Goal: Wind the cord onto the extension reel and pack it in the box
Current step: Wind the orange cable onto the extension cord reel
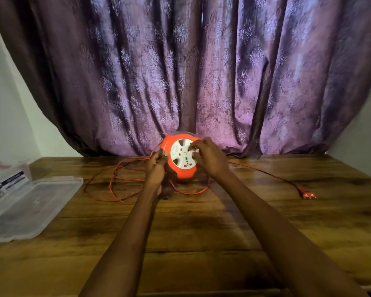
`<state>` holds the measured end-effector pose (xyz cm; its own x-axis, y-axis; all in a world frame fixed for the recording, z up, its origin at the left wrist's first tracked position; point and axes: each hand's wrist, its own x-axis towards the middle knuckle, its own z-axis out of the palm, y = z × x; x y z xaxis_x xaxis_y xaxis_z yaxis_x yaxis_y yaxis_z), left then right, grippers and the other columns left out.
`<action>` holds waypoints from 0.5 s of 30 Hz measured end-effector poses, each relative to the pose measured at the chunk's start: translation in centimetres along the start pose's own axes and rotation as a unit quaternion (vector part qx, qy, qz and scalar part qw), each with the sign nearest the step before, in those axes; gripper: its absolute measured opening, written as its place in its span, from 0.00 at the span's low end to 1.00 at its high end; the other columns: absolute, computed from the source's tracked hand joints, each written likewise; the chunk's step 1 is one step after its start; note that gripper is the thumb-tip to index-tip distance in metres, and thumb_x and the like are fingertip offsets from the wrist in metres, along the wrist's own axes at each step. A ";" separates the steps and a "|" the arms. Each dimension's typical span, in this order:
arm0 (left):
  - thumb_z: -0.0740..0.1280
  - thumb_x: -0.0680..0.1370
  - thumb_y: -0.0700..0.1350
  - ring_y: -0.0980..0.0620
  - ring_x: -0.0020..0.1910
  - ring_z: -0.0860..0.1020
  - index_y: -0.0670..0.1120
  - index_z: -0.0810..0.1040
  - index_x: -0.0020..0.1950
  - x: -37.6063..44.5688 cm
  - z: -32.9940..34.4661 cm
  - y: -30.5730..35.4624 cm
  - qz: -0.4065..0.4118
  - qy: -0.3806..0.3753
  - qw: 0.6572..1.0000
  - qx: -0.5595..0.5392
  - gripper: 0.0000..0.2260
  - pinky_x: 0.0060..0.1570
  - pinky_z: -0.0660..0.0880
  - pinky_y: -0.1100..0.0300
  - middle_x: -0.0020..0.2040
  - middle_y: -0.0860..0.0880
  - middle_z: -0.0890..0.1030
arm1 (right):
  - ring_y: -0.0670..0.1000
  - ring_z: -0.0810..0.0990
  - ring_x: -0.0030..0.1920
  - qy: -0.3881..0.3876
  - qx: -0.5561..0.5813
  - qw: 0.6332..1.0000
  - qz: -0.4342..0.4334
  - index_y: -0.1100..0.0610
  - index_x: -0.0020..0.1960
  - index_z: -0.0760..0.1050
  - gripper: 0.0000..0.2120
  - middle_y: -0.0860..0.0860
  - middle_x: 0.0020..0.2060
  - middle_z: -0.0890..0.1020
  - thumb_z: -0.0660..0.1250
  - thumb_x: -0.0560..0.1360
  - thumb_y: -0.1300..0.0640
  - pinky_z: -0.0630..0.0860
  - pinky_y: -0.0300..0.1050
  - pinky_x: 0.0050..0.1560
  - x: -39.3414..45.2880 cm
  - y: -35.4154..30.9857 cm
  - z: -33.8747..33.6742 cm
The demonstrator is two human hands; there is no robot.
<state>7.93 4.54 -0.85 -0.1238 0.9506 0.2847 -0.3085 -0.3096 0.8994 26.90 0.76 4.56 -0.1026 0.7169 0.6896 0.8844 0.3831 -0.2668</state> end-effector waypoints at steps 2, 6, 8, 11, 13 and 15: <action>0.70 0.77 0.45 0.46 0.45 0.80 0.48 0.84 0.51 0.4 -0.3 -0.2 -0.019 -0.017 1.000 -0.009 0.05 0.49 0.78 0.48 0.48 0.44 0.85 | 0.56 0.75 0.57 -0.030 -0.120 0.971 -0.206 0.44 0.58 0.79 0.16 0.52 0.59 0.77 0.63 0.71 0.52 0.74 0.52 0.50 0.2 0.7 -0.4; 0.69 0.78 0.42 0.55 0.35 0.78 0.43 0.83 0.53 0.4 -0.5 -0.3 -0.026 -0.039 0.999 0.014 0.06 0.43 0.77 0.55 0.41 0.51 0.85 | 0.59 0.74 0.64 -0.110 -0.224 0.899 -0.360 0.38 0.63 0.76 0.19 0.55 0.66 0.75 0.61 0.74 0.50 0.70 0.53 0.57 1.2 0.9 -2.0; 0.68 0.79 0.41 0.57 0.35 0.79 0.39 0.81 0.59 0.2 -0.5 -0.4 -0.034 -0.049 0.998 0.016 0.10 0.41 0.78 0.58 0.41 0.52 0.85 | 0.60 0.76 0.62 -0.110 -0.268 0.873 -0.393 0.36 0.64 0.75 0.20 0.56 0.65 0.77 0.65 0.75 0.53 0.72 0.54 0.56 1.3 0.8 -2.3; 0.65 0.81 0.39 0.63 0.28 0.77 0.40 0.78 0.61 -0.3 0.3 0.0 -0.038 -0.063 0.997 0.009 0.09 0.29 0.75 0.66 0.32 0.56 0.83 | 0.60 0.76 0.58 -0.099 -0.331 0.848 -0.401 0.34 0.66 0.72 0.21 0.57 0.64 0.77 0.59 0.78 0.53 0.70 0.53 0.53 1.2 1.0 -2.2; 0.64 0.81 0.39 0.62 0.24 0.75 0.45 0.78 0.55 -0.9 1.0 0.3 -0.034 -0.066 0.997 0.012 0.04 0.27 0.75 0.63 0.28 0.56 0.80 | 0.60 0.77 0.53 -0.084 -0.362 0.853 -0.365 0.35 0.67 0.71 0.22 0.57 0.60 0.79 0.57 0.77 0.51 0.67 0.53 0.51 1.3 1.1 -1.9; 0.67 0.80 0.41 0.56 0.23 0.74 0.47 0.76 0.47 -1.5 1.4 0.4 -0.016 -0.059 0.998 0.008 0.03 0.29 0.78 0.55 0.27 0.55 0.76 | 0.59 0.78 0.50 -0.064 -0.362 0.886 -0.284 0.37 0.69 0.71 0.24 0.56 0.53 0.83 0.65 0.73 0.46 0.66 0.53 0.50 1.1 0.5 -1.7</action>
<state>9.33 3.06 -0.44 -0.0029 0.9564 0.2921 -0.2957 -0.2799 0.9134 28.03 0.78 6.30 -0.6345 0.6060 0.4797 0.7290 0.2630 0.6320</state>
